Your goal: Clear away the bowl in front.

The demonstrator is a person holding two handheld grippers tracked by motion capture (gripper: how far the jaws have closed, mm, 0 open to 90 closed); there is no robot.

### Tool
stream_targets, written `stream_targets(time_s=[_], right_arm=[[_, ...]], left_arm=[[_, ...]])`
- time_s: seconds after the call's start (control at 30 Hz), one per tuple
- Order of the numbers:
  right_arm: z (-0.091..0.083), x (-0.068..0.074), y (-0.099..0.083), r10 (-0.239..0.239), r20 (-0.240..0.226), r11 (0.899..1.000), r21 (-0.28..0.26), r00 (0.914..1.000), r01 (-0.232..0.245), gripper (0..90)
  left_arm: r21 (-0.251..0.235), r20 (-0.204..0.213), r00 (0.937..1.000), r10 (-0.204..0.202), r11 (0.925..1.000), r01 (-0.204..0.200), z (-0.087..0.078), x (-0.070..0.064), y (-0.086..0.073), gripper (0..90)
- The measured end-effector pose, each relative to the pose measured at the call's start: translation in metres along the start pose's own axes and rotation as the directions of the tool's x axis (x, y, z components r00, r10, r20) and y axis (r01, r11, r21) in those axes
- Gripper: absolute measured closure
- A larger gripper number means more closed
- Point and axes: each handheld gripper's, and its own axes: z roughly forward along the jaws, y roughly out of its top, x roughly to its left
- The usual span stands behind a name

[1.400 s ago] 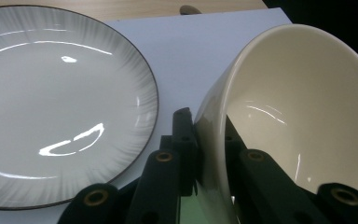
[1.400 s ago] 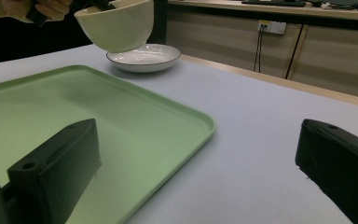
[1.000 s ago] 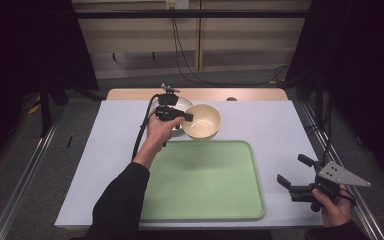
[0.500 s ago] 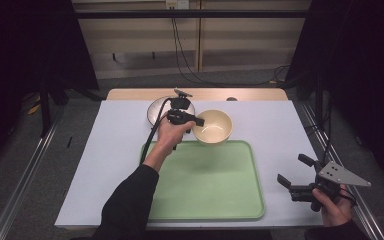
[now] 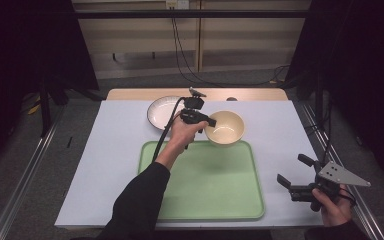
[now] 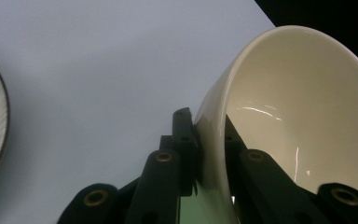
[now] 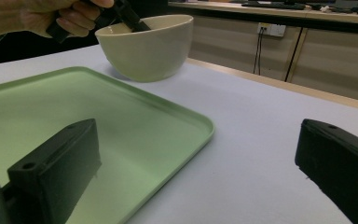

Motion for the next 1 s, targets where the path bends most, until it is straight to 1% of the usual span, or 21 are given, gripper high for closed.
stream_targets(time_s=[0.07,0.17,0.23,0.27,0.3,0.37,0.4,0.43,0.47,0.53,0.6,0.63,0.67,0.73,0.77,0.8,0.83,0.87,0.93,0.97,1.0], right_arm=[[0.000,0.000,0.000,0.001,0.002,1.000,0.001,1.0000,-0.001,0.0],[0.000,0.000,0.000,0.000,0.001,1.000,0.002,1.0000,0.000,0.0],[0.000,-0.001,0.000,-0.001,0.003,1.000,-0.001,1.0000,0.001,0.0],[0.000,-0.001,0.000,-0.001,0.002,1.000,-0.002,1.0000,0.001,0.0],[0.000,-0.001,0.000,-0.001,0.002,1.000,-0.002,1.0000,0.001,0.0],[0.000,-0.001,0.000,-0.001,0.002,1.000,-0.003,1.0000,0.001,0.0],[0.000,-0.001,0.000,0.000,0.003,1.000,-0.004,1.0000,0.000,0.0],[0.000,-0.001,0.000,0.000,0.003,1.000,-0.004,1.0000,0.000,0.0],[0.000,-0.001,0.000,-0.001,0.003,1.000,-0.003,1.0000,0.001,0.0],[0.000,-0.001,0.000,0.000,0.002,1.000,-0.002,1.0000,0.000,0.0],[0.000,-0.001,0.000,-0.002,0.002,1.000,-0.003,1.0000,0.002,0.0],[0.000,-0.001,0.000,-0.001,0.004,1.000,-0.003,1.0000,0.001,0.0],[0.000,-0.001,0.000,-0.002,0.001,1.000,-0.002,1.0000,0.002,0.0],[0.000,-0.001,0.000,-0.003,0.001,1.000,-0.002,1.0000,0.003,0.0],[0.000,-0.001,0.000,-0.002,0.001,1.000,-0.003,1.0000,0.002,0.0],[-0.001,-0.001,0.000,-0.001,0.001,1.000,-0.003,1.0000,0.001,0.0],[0.000,-0.001,0.000,0.000,0.005,1.000,-0.006,1.0000,0.000,0.0],[0.000,-0.001,0.000,-0.001,0.002,1.000,-0.003,1.0000,0.001,0.0],[0.000,-0.001,0.000,-0.001,0.003,1.000,-0.002,1.0000,0.001,0.0],[0.000,-0.001,0.000,-0.004,0.001,1.000,-0.003,1.0000,0.004,0.0],[0.000,-0.001,0.000,-0.002,0.000,1.000,-0.003,1.0000,0.002,0.0]], left_arm=[[0.001,0.008,0.9999,-0.008,1.0000,0.008,0.006,-0.004,0.002,83.0],[0.005,0.002,1.0000,-0.007,1.0000,0.007,0.012,-0.008,0.002,83.0],[0.023,0.002,1.0000,0.003,0.9997,-0.003,0.017,-0.010,0.002,83.2],[0.020,0.006,1.0000,-0.007,0.9998,0.007,0.019,-0.011,0.001,83.0],[0.032,0.000,1.0000,0.007,0.9995,-0.007,0.021,-0.011,0.001,83.0],[0.030,-0.005,1.0000,0.002,0.9995,-0.002,0.026,-0.013,-0.001,82.9],[0.052,-0.001,0.9999,0.012,0.9986,-0.012,0.027,-0.011,-0.002,83.0],[0.047,-0.002,1.0000,0.001,0.9989,-0.001,0.030,-0.012,-0.003,83.0],[0.054,-0.004,0.9999,0.011,0.9985,-0.011,0.033,-0.013,-0.004,82.9],[0.069,0.001,0.9999,0.011,0.9976,-0.011,0.038,-0.014,-0.007,82.9],[0.068,0.009,1.0000,0.000,0.9977,0.000,0.044,-0.015,-0.009,82.9],[0.082,0.002,1.0000,0.006,0.9966,-0.007,0.045,-0.015,-0.011,82.9],[0.085,0.000,1.0000,-0.003,0.9964,0.003,0.051,-0.016,-0.013,82.9],[0.091,-0.001,1.0000,-0.001,0.9958,0.001,0.054,-0.016,-0.015,82.8],[0.104,0.002,1.0000,0.009,0.9946,-0.010,0.055,-0.015,-0.016,82.8],[0.103,-0.004,1.0000,0.003,0.9947,-0.003,0.057,-0.014,-0.017,82.7],[0.116,0.005,1.0000,0.004,0.9933,-0.005,0.059,-0.013,-0.018,82.6],[0.111,-0.008,0.9999,0.008,0.9938,-0.007,0.064,-0.015,-0.020,82.6],[0.121,-0.003,1.0000,0.003,0.9926,-0.003,0.065,-0.016,-0.021,82.6],[0.130,0.004,0.9999,0.015,0.9914,-0.015,0.066,-0.016,-0.021,82.5],[0.118,-0.007,1.0000,0.006,0.9930,-0.005,0.069,-0.017,-0.022,82.4]])
